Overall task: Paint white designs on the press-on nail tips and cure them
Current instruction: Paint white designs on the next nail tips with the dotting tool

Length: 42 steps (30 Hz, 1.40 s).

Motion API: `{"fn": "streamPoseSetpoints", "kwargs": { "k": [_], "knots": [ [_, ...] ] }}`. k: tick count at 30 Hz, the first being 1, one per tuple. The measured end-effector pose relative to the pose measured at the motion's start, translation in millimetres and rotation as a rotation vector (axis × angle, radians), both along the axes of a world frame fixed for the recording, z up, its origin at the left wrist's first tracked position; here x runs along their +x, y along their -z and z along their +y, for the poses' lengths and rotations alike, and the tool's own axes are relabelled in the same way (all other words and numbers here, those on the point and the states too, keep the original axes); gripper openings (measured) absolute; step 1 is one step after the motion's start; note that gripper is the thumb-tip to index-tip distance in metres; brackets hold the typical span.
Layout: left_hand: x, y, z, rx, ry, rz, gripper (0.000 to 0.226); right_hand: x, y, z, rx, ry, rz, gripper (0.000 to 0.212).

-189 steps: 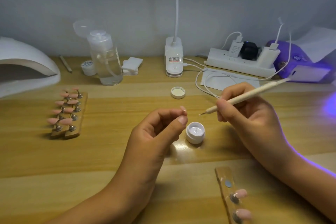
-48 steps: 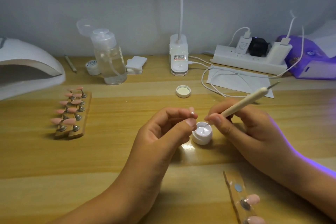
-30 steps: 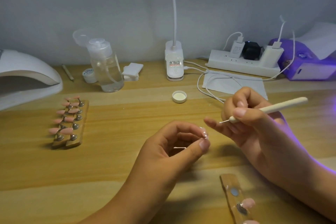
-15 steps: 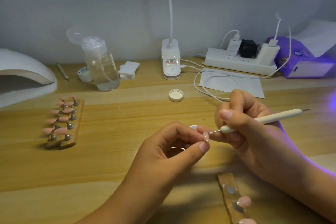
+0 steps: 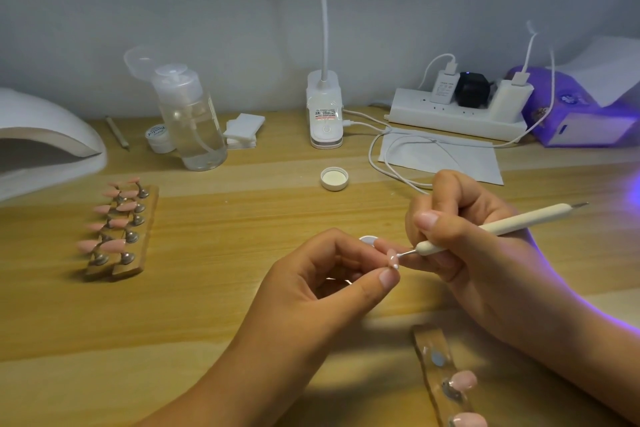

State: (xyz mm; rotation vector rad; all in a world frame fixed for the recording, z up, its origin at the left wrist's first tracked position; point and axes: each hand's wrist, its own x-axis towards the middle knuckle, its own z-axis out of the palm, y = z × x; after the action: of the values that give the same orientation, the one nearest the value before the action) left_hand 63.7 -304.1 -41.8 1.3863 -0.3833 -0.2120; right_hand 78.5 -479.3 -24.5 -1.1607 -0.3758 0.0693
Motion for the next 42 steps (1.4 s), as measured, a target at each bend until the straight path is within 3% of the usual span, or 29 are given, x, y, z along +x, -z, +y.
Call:
{"fn": "streamPoseSetpoints", "kwargs": {
  "k": [42],
  "knots": [
    [0.1, 1.8, 0.0, 0.005, -0.001, -0.004, 0.008, 0.3, -0.7, 1.3, -0.009, -0.004, 0.037, 0.020]
  ]
}}
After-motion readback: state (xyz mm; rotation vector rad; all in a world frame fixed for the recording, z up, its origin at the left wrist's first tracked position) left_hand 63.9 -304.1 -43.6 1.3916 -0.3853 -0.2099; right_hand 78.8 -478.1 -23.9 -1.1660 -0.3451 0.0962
